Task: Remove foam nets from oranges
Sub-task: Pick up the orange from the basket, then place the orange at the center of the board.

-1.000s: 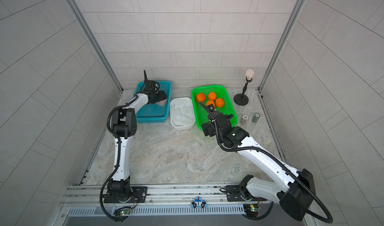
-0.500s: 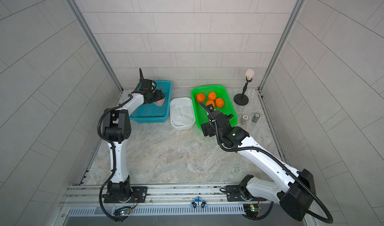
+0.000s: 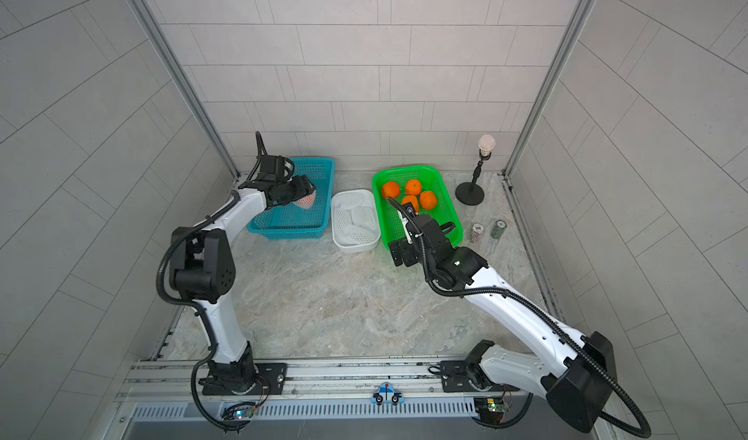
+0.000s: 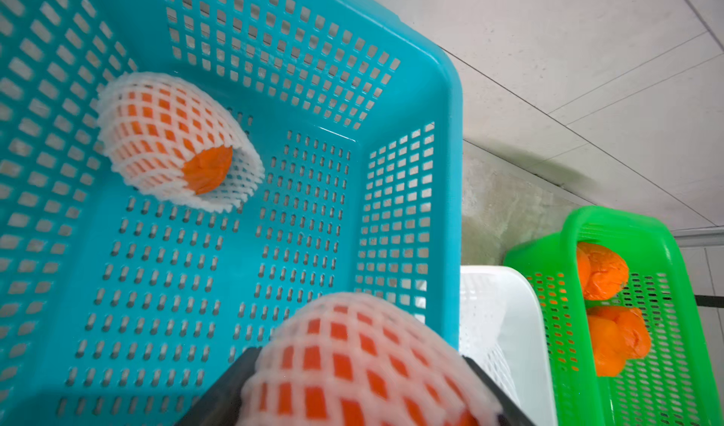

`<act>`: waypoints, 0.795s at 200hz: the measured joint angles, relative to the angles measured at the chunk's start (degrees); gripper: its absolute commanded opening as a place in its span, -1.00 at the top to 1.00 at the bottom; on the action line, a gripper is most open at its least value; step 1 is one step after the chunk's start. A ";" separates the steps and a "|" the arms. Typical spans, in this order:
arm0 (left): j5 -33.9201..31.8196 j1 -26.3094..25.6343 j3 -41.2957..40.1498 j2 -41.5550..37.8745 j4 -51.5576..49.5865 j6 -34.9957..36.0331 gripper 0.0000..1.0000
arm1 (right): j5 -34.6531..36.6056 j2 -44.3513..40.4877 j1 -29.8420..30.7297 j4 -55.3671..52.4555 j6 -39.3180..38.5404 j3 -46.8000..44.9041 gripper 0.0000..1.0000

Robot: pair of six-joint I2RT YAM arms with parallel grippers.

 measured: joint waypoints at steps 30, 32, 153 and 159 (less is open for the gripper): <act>0.13 -2.21 -7.65 -8.59 0.90 -0.70 -0.31 | -1.84 -0.92 0.00 0.70 -0.20 -0.02 -1.00; 0.11 -2.43 -8.24 -9.16 0.92 -0.76 -0.31 | -1.92 -1.03 0.00 0.74 -0.20 -0.02 -0.99; 0.74 -29.68 -39.45 -31.63 4.37 -5.53 -0.30 | -8.87 -13.64 0.11 1.51 0.55 -13.81 -1.00; 0.90 -31.10 -40.65 -32.02 4.81 -5.90 -0.31 | -9.11 -14.25 0.11 1.53 0.70 -14.58 -0.99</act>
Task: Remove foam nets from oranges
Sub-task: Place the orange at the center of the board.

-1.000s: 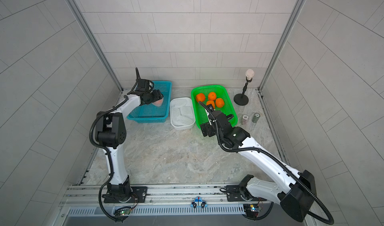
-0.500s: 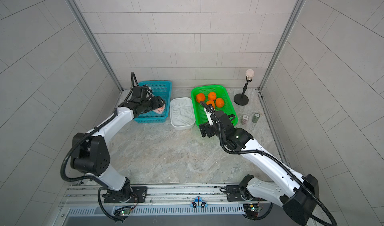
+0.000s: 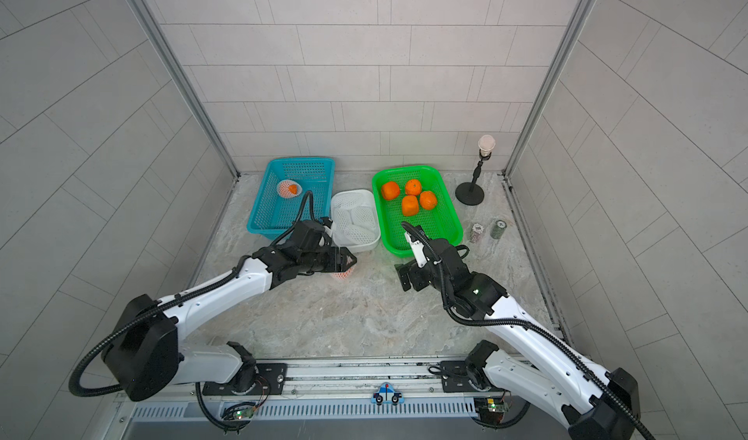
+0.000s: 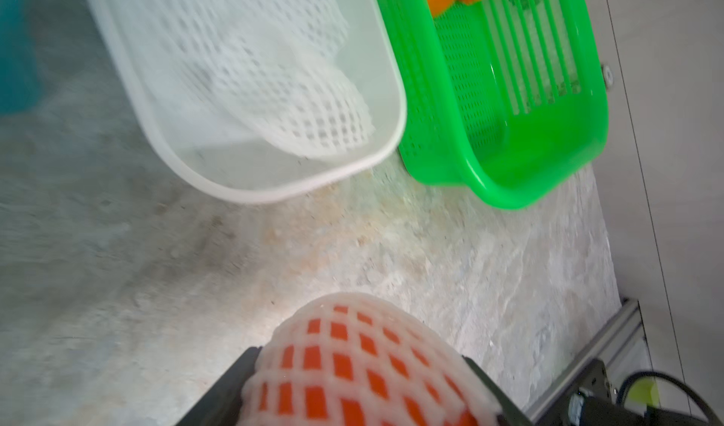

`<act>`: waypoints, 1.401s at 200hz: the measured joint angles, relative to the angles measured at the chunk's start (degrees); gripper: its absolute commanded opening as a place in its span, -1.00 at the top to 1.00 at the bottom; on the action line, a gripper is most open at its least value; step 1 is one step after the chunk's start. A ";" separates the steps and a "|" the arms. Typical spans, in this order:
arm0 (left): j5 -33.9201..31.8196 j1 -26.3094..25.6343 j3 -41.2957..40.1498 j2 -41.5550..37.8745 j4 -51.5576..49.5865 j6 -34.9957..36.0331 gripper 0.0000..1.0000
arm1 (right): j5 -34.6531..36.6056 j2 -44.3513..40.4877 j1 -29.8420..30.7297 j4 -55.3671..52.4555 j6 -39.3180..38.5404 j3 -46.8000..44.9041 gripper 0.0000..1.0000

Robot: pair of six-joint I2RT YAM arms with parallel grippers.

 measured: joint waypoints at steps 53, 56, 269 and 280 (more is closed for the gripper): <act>1.70 -6.84 -11.74 -0.31 8.24 -3.19 -0.34 | -1.70 -2.60 0.26 0.50 1.05 -5.09 -0.99; 1.86 -7.21 -12.22 -0.07 8.74 -3.37 -0.35 | -1.81 -2.60 0.35 0.59 1.07 -5.27 -1.00; -6.05 -10.38 -16.55 -5.44 5.57 2.03 -0.97 | -2.97 3.52 3.82 6.45 1.01 -6.19 -0.99; -6.27 -10.38 -16.55 -5.73 5.11 2.23 -0.98 | -3.39 3.50 3.87 6.84 0.59 -5.70 -1.00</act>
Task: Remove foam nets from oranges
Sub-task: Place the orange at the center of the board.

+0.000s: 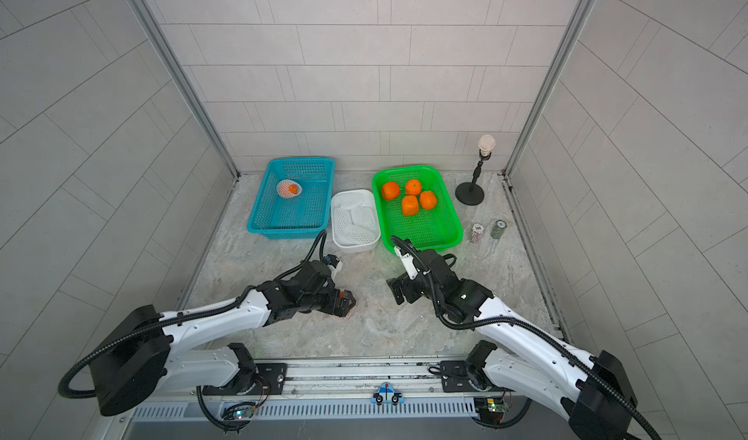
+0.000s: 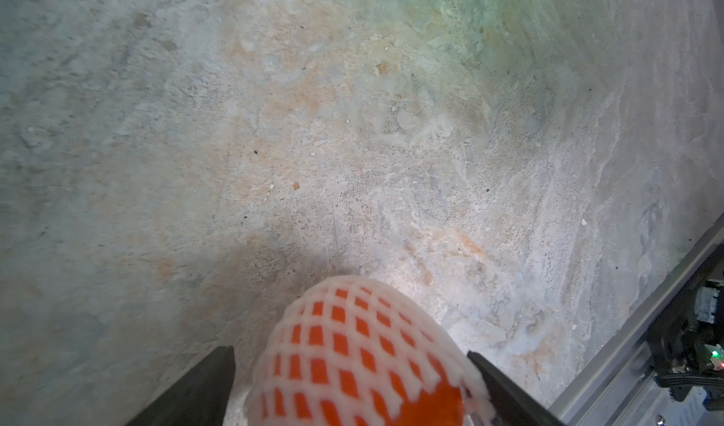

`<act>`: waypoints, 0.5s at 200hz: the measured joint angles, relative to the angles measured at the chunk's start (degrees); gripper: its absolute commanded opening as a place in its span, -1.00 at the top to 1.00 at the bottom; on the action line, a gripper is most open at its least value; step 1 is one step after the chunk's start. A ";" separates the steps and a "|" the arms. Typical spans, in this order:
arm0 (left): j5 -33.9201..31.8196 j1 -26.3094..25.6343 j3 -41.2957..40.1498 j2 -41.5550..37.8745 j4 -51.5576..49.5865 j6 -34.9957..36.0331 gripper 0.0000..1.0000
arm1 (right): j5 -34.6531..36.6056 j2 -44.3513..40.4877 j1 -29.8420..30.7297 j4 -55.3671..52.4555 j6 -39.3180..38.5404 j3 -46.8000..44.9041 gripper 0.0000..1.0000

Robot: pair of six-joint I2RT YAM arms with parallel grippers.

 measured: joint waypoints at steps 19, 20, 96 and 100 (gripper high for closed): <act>-0.46 0.00 0.00 -1.01 -0.76 0.20 -0.99 | -1.40 0.00 0.13 0.50 -1.09 0.09 -0.97; -0.50 0.00 0.02 -1.09 -0.79 0.20 -0.99 | -1.44 0.00 0.15 0.50 -1.14 0.09 -0.97; -0.74 0.00 0.22 -5.40 -0.50 0.15 -0.99 | -9.05 -0.20 8.72 12.66 -11.80 -8.87 -0.95; -0.79 0.00 0.22 -5.70 -0.44 0.11 -0.99 | -9.40 -0.02 9.14 13.22 -12.39 -9.27 -0.96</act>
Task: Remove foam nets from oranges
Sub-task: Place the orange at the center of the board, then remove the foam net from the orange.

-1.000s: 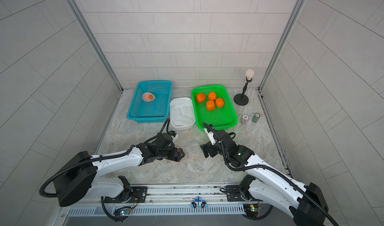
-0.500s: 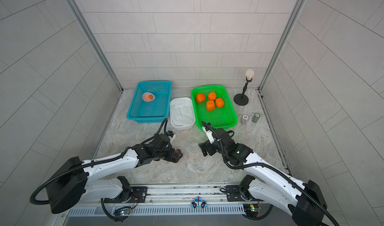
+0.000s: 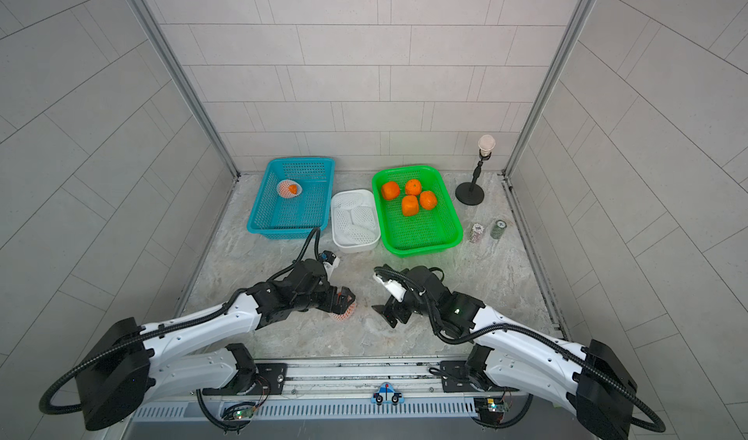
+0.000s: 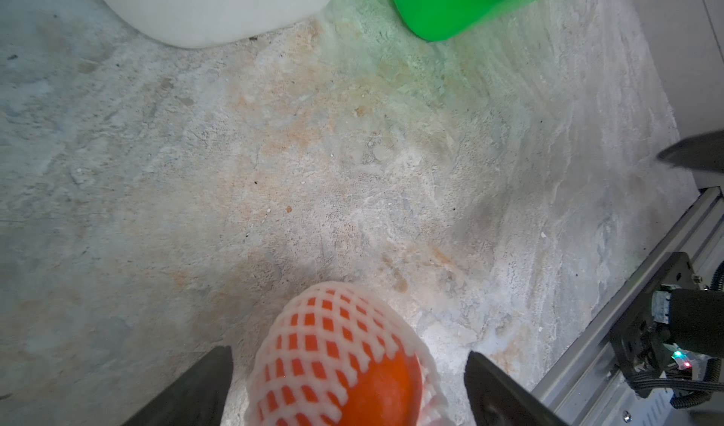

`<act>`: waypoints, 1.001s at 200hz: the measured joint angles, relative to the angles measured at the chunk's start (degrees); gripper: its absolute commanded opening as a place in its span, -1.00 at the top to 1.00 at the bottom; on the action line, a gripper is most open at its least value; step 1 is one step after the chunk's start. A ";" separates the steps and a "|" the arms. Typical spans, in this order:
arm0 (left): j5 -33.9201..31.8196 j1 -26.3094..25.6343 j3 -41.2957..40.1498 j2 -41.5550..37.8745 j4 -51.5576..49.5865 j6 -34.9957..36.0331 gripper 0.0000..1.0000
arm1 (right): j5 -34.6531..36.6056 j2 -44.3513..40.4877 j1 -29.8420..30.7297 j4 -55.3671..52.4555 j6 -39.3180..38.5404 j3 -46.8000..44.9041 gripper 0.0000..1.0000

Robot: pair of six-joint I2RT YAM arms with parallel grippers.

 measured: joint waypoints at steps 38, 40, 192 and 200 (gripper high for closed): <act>-1.36 0.35 -0.72 -5.42 1.51 -2.08 -0.96 | -3.13 4.13 2.03 7.54 -4.59 -2.03 -1.00; -1.38 0.48 -0.85 -5.81 1.57 -2.23 -0.96 | -3.34 4.39 2.08 8.11 -4.76 -2.16 -1.00; 9.57 15.82 -11.91 -24.72 -1.42 -19.02 -0.92 | -9.94 28.28 3.45 32.70 -6.62 0.33 -1.00; 9.99 15.82 -12.00 -24.52 -1.62 -19.10 -0.92 | -9.99 29.31 3.45 33.44 -6.60 0.70 -1.00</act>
